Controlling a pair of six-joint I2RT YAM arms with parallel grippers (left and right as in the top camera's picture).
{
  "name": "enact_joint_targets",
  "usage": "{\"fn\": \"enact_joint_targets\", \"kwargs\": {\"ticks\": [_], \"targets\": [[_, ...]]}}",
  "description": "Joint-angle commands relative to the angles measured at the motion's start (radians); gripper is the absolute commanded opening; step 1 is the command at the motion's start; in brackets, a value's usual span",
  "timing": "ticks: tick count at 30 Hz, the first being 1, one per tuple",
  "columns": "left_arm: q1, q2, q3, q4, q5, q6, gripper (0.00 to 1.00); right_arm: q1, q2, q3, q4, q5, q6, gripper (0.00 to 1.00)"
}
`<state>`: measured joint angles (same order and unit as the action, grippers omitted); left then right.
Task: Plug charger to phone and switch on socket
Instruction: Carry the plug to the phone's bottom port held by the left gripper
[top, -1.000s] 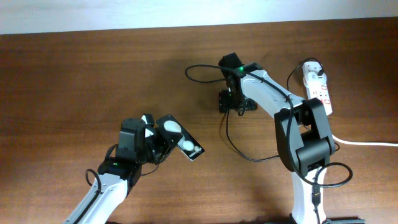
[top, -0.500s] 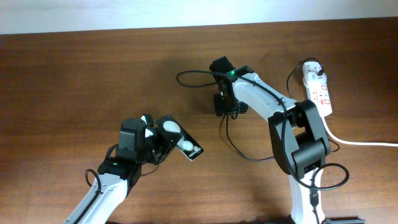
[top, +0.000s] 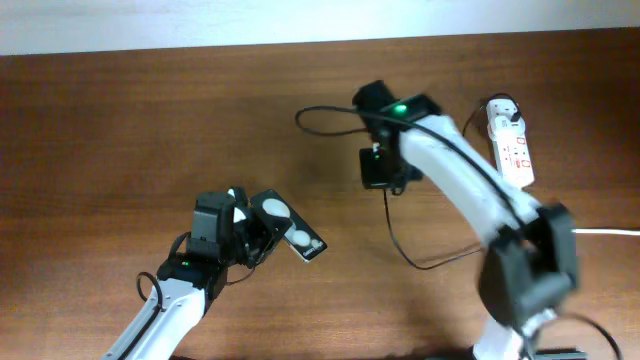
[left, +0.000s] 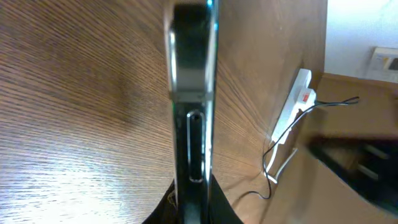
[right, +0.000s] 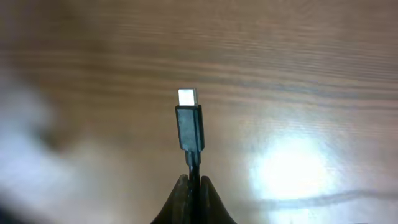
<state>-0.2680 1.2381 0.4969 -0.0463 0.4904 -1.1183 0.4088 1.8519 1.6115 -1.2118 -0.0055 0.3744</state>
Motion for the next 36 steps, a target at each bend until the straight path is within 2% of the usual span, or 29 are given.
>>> {"fn": "enact_joint_targets", "kwargs": {"ticks": [1,4,7,10,12,13,15,19,22,24,28,29,36], "targets": [[-0.003,-0.004,0.011,0.052,0.095,0.007,0.0,0.003,-0.202,0.003,-0.085,-0.145,-0.049,0.04],[-0.003,-0.004,0.011,0.137,0.189,0.014,0.0,0.003,-0.386,-0.017,-0.177,-0.206,-0.049,0.04],[-0.003,-0.004,0.011,0.184,0.245,0.013,0.0,0.003,-0.57,-0.134,-0.168,-0.289,-0.048,0.04],[-0.006,-0.004,0.011,0.341,0.344,0.005,0.0,0.004,-0.715,-0.404,-0.031,-0.49,-0.048,0.04],[-0.011,-0.004,0.011,0.426,0.345,-0.034,0.0,0.005,-0.753,-0.53,0.077,-0.571,-0.044,0.04],[-0.011,-0.004,0.011,0.461,0.344,-0.047,0.0,0.006,-0.761,-0.616,0.144,-0.586,-0.018,0.04],[-0.011,-0.004,0.011,0.525,0.344,-0.048,0.0,0.032,-0.761,-0.675,0.195,-0.589,-0.018,0.04],[0.018,-0.004,0.012,0.578,0.42,-0.087,0.0,0.205,-0.761,-0.691,0.268,-0.479,-0.032,0.04],[0.198,-0.002,0.012,0.578,0.7,-0.027,0.0,0.346,-0.761,-0.691,0.294,-0.313,0.077,0.04],[0.259,-0.002,0.012,0.578,0.78,-0.014,0.0,0.406,-0.761,-0.691,0.313,-0.239,0.155,0.04],[0.248,-0.002,0.012,0.577,0.797,0.042,0.0,0.554,-0.761,-0.691,0.432,-0.134,0.23,0.04],[0.241,-0.002,0.011,0.577,0.798,0.049,0.0,0.566,-0.761,-0.691,0.442,-0.104,0.265,0.04],[0.237,-0.002,0.011,0.576,0.765,0.051,0.0,0.566,-0.761,-0.691,0.498,-0.084,0.259,0.04]]}}
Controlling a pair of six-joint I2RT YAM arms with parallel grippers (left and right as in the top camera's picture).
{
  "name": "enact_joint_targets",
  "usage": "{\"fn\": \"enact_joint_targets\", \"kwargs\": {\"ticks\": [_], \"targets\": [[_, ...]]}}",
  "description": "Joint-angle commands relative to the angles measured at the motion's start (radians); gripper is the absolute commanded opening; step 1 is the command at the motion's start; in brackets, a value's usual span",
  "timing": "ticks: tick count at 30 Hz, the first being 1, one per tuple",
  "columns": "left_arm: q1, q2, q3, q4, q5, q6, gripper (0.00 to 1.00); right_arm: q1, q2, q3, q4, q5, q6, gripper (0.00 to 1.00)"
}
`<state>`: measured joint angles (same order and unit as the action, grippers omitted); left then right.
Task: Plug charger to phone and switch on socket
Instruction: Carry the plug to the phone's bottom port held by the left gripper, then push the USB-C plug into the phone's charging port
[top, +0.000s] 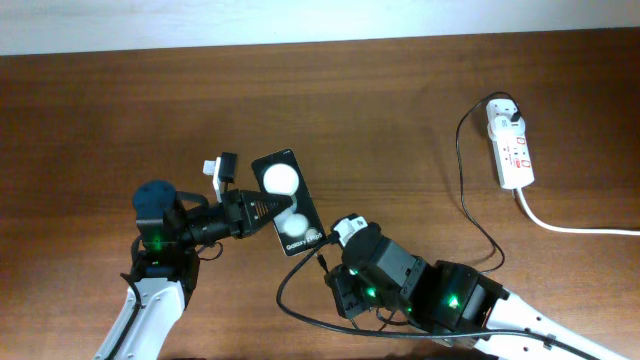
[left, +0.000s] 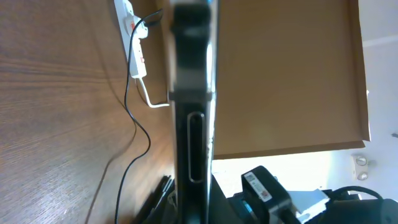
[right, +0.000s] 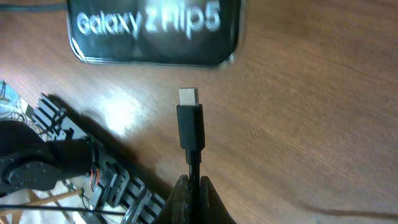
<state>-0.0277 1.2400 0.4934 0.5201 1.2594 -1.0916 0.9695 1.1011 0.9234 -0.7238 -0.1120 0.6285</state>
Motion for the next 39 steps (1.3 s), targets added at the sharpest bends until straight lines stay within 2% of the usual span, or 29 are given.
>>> {"fn": "enact_joint_targets", "kwargs": {"ticks": [1,6,39], "targets": [[-0.003,-0.004,0.015,0.01,-0.012,0.024,0.0,0.006,-0.01,-0.003,0.011,0.018,0.005,0.04],[-0.003,-0.004,0.015,-0.072,-0.056,0.024,0.0,0.006,-0.01,-0.003,0.016,0.011,0.005,0.04],[-0.003,-0.004,0.015,-0.072,-0.024,0.024,0.0,0.005,0.035,-0.003,0.077,-0.034,0.01,0.04]]}}
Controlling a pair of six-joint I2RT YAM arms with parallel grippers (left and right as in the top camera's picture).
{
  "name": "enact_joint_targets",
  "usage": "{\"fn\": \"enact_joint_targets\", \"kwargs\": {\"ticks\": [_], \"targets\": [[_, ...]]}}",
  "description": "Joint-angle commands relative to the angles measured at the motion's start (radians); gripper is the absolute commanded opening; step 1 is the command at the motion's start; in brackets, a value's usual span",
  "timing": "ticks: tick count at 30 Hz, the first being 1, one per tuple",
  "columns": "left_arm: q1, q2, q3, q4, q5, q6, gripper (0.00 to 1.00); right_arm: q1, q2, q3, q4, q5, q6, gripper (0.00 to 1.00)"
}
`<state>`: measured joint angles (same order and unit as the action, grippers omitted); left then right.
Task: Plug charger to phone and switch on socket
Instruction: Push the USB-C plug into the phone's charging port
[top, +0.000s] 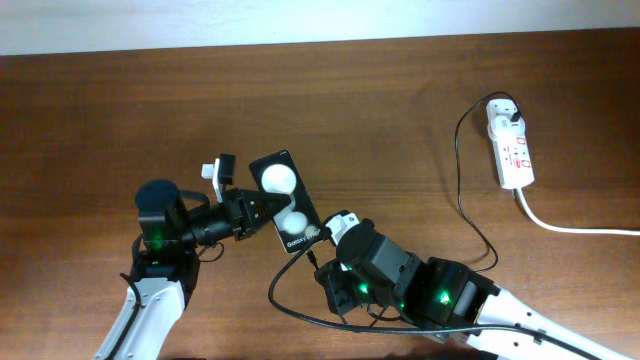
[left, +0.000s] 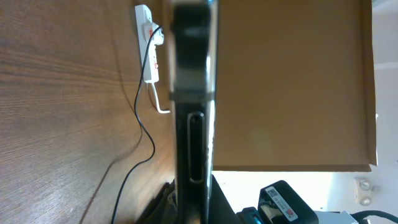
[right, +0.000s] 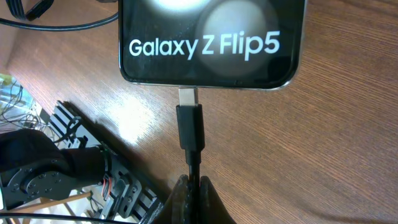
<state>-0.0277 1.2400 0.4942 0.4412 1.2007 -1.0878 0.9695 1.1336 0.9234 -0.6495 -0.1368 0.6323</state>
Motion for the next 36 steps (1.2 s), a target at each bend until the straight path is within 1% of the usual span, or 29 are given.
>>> {"fn": "enact_joint_targets", "kwargs": {"ticks": [1,6,8,15,21,24,27,28,29,31,32,36], "targets": [[-0.003,-0.004,0.014,0.006,0.034,0.02,0.0,0.005,0.003,-0.003,0.003,-0.009,0.006,0.04],[-0.003,-0.004,0.014,0.006,0.042,0.02,0.0,0.005,0.003,-0.003,0.003,-0.003,0.013,0.04],[-0.003,-0.004,0.014,0.006,0.042,0.02,0.0,0.005,0.003,-0.003,-0.004,0.018,0.043,0.04],[-0.003,-0.004,0.014,0.006,0.046,0.02,0.0,0.005,0.003,-0.003,0.004,0.019,0.043,0.04],[-0.003,-0.004,0.014,0.006,0.096,0.021,0.0,0.005,0.003,-0.003,0.04,0.045,0.042,0.04],[-0.003,-0.004,0.014,0.006,0.129,0.047,0.0,0.005,0.003,-0.003,0.048,0.072,0.042,0.04],[-0.003,-0.004,0.014,0.006,0.142,0.047,0.0,0.005,0.003,-0.003,0.052,0.086,0.038,0.04],[-0.003,-0.004,0.014,0.006,0.141,0.047,0.0,0.005,0.003,-0.003,0.052,0.086,0.038,0.06],[-0.003,-0.004,0.014,0.006,0.138,0.047,0.0,0.005,0.003,-0.003,0.051,0.085,0.038,0.1],[-0.003,-0.004,0.014,0.007,0.136,0.047,0.0,0.006,0.003,-0.003,0.04,0.068,0.039,0.27],[-0.003,-0.004,0.014,0.006,0.124,0.046,0.0,0.006,0.003,-0.003,0.04,0.051,0.039,0.28],[-0.003,-0.004,0.014,0.007,0.085,0.046,0.0,0.006,0.003,-0.003,0.029,0.035,0.039,0.28]]}}
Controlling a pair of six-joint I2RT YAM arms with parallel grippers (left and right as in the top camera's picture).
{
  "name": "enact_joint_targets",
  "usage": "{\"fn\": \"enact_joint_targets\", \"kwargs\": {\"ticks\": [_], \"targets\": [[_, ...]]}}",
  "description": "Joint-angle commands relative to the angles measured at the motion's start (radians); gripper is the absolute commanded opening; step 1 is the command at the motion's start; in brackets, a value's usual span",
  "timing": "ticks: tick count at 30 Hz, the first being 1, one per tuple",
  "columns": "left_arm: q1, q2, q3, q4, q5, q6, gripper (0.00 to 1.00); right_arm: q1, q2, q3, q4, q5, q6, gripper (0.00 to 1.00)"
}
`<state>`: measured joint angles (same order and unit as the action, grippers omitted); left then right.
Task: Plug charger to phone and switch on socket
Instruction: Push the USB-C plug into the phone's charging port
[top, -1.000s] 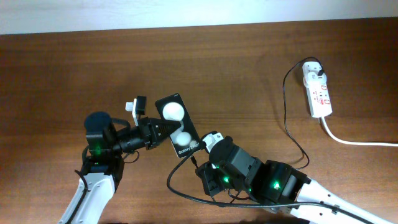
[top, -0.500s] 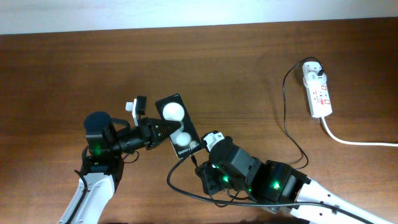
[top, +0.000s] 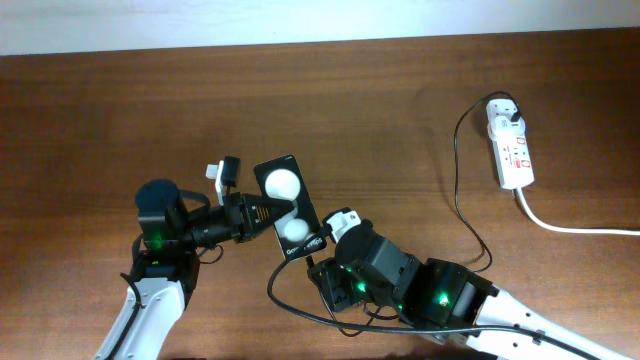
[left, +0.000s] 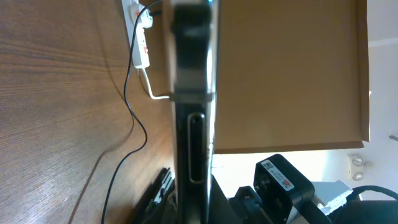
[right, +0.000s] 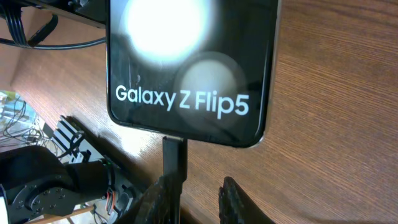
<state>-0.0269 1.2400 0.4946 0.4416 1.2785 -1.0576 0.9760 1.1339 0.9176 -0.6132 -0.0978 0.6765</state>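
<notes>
My left gripper (top: 262, 212) is shut on the black phone (top: 288, 205), holding it up off the table; in the left wrist view the phone (left: 193, 106) shows edge-on between the left gripper (left: 193, 208) fingers. In the right wrist view the phone (right: 189, 68) reads "Galaxy Z Flip5", and the black charger plug (right: 175, 152) sits in its bottom edge. My right gripper (right: 202, 200) is open, the plug's cable lying against its left finger (right: 165, 196). The white power strip (top: 510, 150) lies at the far right, with the charger cable (top: 462, 195) running from it.
The right arm (top: 440, 295) fills the front middle of the table, with loops of cable (top: 290, 305) under it. A white mains lead (top: 580, 230) runs off the right edge from the strip. The power strip (left: 138, 31) also appears far off in the left wrist view.
My right gripper was shut on the plug with its tip at the phone's bottom edge. Now the plug sits in the phone and the right gripper is open. The phone shifted slightly.
First my right gripper held the plug over the back middle of the table while the left held the phone at the front left. Then the plug was just short of the phone's bottom edge, then touching it. Now it is inserted and released.
</notes>
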Motion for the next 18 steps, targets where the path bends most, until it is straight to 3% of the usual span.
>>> {"fn": "enact_joint_targets", "kwargs": {"ticks": [1,8,18], "targets": [[-0.004,-0.004,0.014,0.006,0.005,0.016,0.0,-0.001,0.003,0.002,-0.01,-0.011,-0.006,0.28],[-0.004,-0.004,0.014,0.006,0.013,0.016,0.0,-0.001,0.06,0.002,0.023,-0.025,-0.006,0.04],[-0.004,-0.004,0.014,0.006,0.161,0.059,0.0,-0.001,0.056,0.056,0.107,0.031,-0.121,0.04]]}}
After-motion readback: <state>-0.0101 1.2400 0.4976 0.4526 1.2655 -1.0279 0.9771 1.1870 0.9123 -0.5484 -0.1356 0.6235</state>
